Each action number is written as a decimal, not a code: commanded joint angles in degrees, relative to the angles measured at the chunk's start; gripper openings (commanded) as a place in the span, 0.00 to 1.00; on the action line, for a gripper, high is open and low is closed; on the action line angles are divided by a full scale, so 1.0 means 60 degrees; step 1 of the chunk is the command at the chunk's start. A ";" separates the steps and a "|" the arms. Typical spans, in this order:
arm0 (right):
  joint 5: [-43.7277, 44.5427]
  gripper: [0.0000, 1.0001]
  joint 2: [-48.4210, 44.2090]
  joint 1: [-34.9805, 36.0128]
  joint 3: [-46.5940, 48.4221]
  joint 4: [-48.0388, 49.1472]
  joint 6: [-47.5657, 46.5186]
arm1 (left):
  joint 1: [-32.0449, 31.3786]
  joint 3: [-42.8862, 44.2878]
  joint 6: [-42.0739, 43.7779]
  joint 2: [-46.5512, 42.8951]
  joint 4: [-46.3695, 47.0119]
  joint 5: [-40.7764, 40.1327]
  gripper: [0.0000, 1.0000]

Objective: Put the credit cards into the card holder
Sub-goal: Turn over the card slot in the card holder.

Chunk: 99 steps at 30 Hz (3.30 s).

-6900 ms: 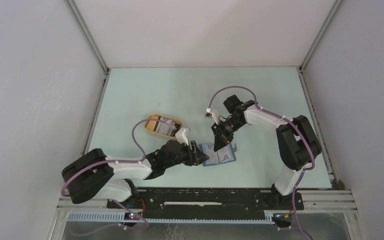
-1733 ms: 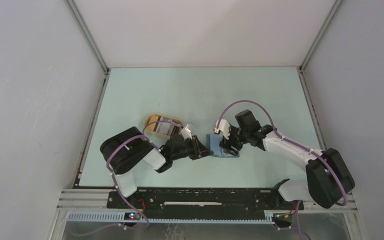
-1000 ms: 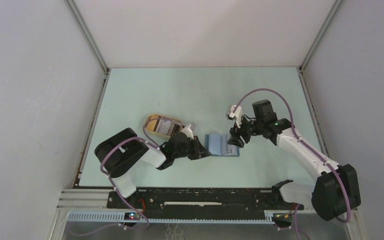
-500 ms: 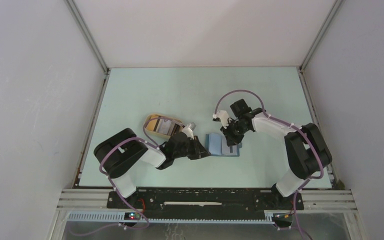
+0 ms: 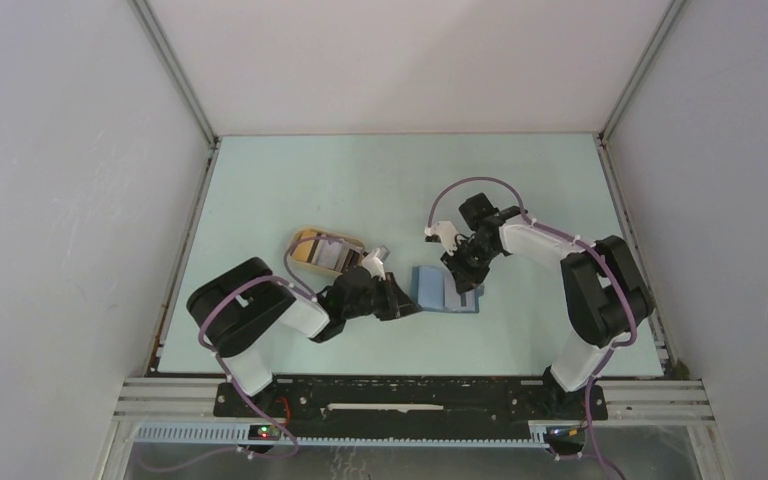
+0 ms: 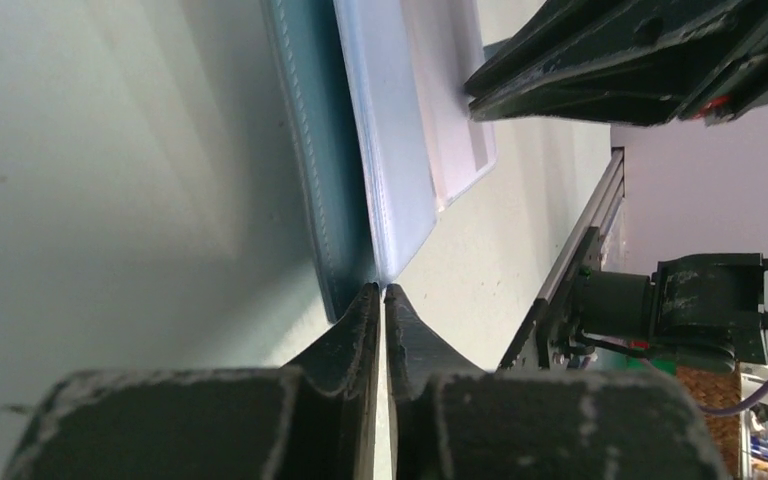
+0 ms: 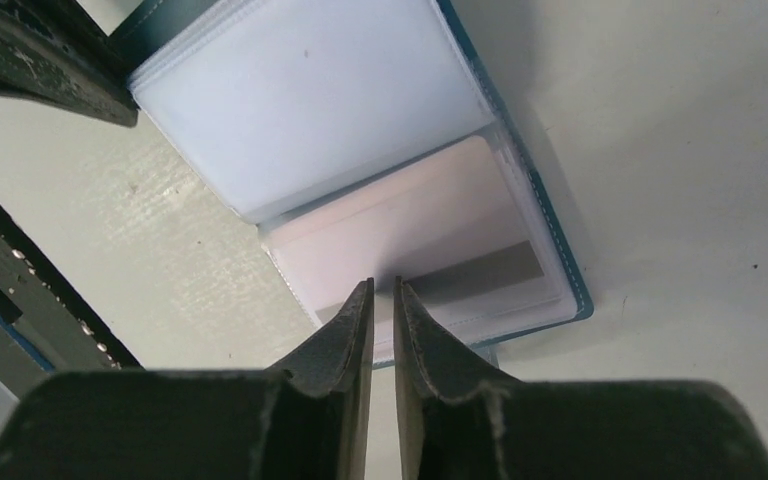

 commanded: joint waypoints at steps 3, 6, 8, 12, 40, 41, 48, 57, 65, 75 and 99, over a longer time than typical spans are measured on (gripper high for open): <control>-0.1137 0.25 -0.0712 -0.0348 0.0114 -0.0718 -0.0515 | -0.0169 -0.0736 -0.0504 -0.0015 0.0940 -0.0195 0.09; -0.1918 0.26 -0.1075 -0.0333 0.0111 -0.0826 -0.0650 | -0.0427 -0.0798 -0.0601 -0.0025 0.0975 -0.0339 0.09; -0.2700 0.28 -0.1196 -0.0348 0.0114 -0.0863 -0.0646 | -0.0666 -0.0842 -0.0635 -0.0116 0.0998 -0.0496 0.09; -0.3340 0.29 -0.1225 -0.0174 0.0058 -0.0508 -0.0137 | -0.0951 -0.1153 -0.0625 -0.0669 0.0998 -0.0798 0.09; -0.1144 0.18 0.0762 -0.1110 0.0386 -0.0046 0.1586 | -0.0083 0.2825 0.1410 0.1670 -0.2641 -0.0605 0.14; -0.1285 0.18 0.0741 -0.1110 0.0390 -0.0107 0.1506 | -0.0088 0.2757 0.1358 0.1687 -0.2691 -0.0621 0.14; -0.2448 0.23 0.0390 -0.1096 0.0513 -0.0512 0.1075 | -0.0102 0.3053 0.1414 0.1807 -0.2678 -0.0128 0.14; -0.2506 0.28 0.0338 -0.1096 0.0514 -0.0469 0.1124 | -0.0320 0.3899 0.1559 0.2298 -0.3324 0.0223 0.13; -0.2444 0.30 0.0180 -0.1137 0.0518 -0.0462 0.1143 | -0.0465 0.4119 0.1550 0.2177 -0.3224 0.0404 0.14; -0.2319 0.32 -0.0481 -0.1647 0.0529 -0.0962 0.0375 | -0.0461 0.3323 0.1497 0.1307 -0.2638 0.0209 0.19; -0.2837 0.34 -0.1096 -0.1711 0.0636 -0.1241 0.0203 | 0.0056 0.1619 0.3490 -0.2902 -0.3747 -0.0833 0.25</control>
